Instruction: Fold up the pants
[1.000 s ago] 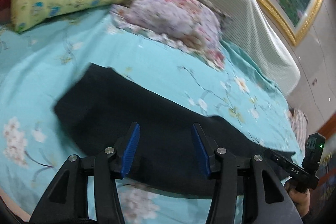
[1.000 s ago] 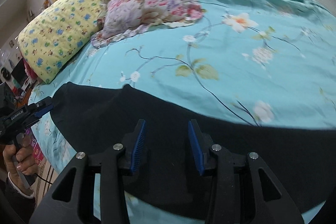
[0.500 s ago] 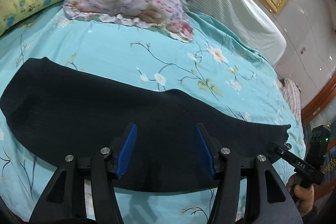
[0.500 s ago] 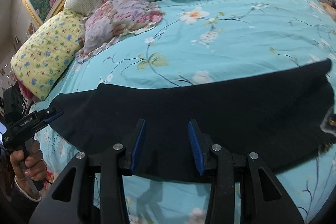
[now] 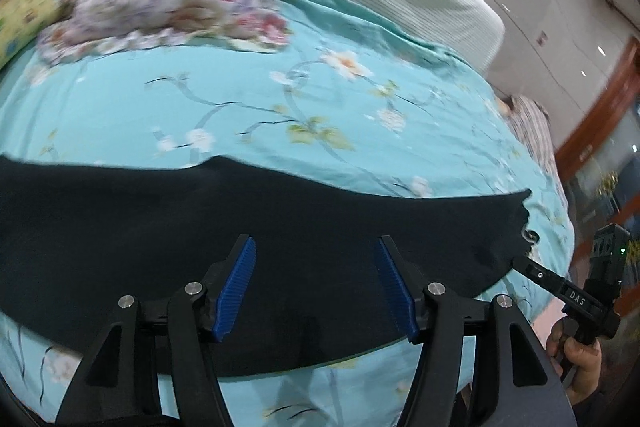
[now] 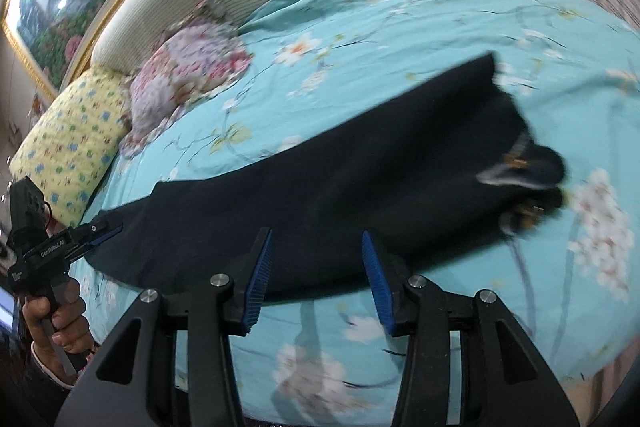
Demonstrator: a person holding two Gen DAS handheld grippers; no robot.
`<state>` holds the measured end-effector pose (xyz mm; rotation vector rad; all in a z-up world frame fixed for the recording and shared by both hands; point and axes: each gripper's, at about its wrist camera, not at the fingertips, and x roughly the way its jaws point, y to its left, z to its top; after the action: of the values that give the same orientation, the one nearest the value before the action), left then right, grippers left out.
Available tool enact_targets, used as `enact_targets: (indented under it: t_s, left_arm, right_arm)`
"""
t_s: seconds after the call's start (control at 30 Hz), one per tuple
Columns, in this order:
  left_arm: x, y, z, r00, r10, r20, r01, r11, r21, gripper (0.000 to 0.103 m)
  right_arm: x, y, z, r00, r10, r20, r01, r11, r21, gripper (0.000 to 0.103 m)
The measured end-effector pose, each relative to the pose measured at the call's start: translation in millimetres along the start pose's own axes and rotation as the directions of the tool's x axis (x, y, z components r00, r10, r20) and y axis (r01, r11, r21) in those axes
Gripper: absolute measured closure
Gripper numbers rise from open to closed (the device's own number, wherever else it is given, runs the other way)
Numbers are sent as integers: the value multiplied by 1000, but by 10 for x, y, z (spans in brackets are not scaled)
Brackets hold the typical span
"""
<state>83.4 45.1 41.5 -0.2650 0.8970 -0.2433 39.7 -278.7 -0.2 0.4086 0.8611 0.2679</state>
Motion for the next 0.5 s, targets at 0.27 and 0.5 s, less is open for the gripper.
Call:
enact_targets:
  t_s: [0.27, 0.5]
  left_arm:
    - [297, -556, 195, 998, -48, -50, 54, 990, 132, 35]
    - [596, -994, 339, 989, -90, -115, 115, 967, 227, 34]
  right_arm:
    - [-232, -517, -50, 997, -60, 49, 51, 987, 154, 49]
    - [-230, -748, -36, 995, -80, 59, 63, 968, 244, 49]
